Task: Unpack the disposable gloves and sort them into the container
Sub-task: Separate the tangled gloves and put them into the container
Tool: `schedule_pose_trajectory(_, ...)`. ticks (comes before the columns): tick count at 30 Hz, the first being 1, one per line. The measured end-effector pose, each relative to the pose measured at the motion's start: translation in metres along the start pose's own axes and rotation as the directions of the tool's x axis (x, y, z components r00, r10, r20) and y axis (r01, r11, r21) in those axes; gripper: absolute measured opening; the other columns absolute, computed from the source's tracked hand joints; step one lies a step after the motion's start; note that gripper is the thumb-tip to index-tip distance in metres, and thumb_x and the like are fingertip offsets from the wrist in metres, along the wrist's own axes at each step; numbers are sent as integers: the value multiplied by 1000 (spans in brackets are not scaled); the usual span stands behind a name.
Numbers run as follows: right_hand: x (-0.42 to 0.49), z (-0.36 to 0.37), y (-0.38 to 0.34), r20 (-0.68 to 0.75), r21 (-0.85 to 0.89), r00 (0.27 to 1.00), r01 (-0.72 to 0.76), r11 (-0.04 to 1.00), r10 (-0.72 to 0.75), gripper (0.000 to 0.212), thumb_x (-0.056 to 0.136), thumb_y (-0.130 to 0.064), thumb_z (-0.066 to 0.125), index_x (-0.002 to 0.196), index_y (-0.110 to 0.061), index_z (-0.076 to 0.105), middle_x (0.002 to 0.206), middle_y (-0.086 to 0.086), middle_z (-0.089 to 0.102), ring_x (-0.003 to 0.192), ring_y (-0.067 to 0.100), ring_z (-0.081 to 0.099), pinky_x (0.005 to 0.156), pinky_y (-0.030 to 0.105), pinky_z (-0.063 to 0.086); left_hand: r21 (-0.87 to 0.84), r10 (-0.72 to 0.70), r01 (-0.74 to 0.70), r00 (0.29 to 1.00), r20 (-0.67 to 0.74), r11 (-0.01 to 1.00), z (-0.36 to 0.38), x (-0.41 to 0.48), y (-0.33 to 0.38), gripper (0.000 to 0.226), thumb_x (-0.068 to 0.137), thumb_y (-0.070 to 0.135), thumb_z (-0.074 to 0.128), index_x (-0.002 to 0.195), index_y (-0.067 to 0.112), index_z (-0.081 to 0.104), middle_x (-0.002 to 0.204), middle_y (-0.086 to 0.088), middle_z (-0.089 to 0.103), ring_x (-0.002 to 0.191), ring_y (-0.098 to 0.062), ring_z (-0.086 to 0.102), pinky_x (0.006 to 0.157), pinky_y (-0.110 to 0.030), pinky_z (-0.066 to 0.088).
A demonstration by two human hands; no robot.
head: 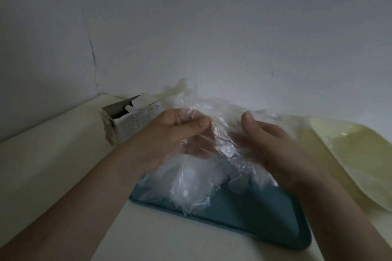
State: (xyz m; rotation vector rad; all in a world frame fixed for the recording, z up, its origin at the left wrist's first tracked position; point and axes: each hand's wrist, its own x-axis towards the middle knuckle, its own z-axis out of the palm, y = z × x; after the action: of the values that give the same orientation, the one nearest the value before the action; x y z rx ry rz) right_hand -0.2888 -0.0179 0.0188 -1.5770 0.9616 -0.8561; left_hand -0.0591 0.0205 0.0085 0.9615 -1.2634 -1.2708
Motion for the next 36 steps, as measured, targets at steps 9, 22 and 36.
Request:
schedule_pose_trajectory(9, 17, 4, 29, -100, 350, 992, -42, 936, 82, 6, 92, -13, 71, 92, -10, 76, 71, 6, 70, 53, 13, 54, 48, 19, 45, 618, 43, 14, 996, -77, 786, 1, -5, 0, 48, 88, 68, 52, 90, 28, 78, 84, 1, 79, 74, -16, 75, 70, -41, 61)
schedule_pose_trajectory(22, 15, -2, 32, -8, 83, 1000, 12, 996, -11, 33, 94, -23, 71, 89, 9, 66, 59, 11, 50, 47, 15, 40, 43, 20, 34, 984, -200, 20, 980, 15, 176, -13, -2, -31, 35, 81, 51, 80, 77, 34, 49, 84, 13, 57, 68, -3, 55, 56, -21, 38)
schedule_pose_trajectory(36, 13, -14, 35, 355, -105, 928, 157, 982, -111, 22, 95, -14, 68, 83, 4, 69, 73, 20, 61, 70, 22, 54, 68, 32, 43, 761, 284, 2, 927, -245, 649, -25, 14, -37, 16, 94, 34, 74, 80, 26, 72, 87, 8, 68, 79, -5, 65, 76, -22, 54)
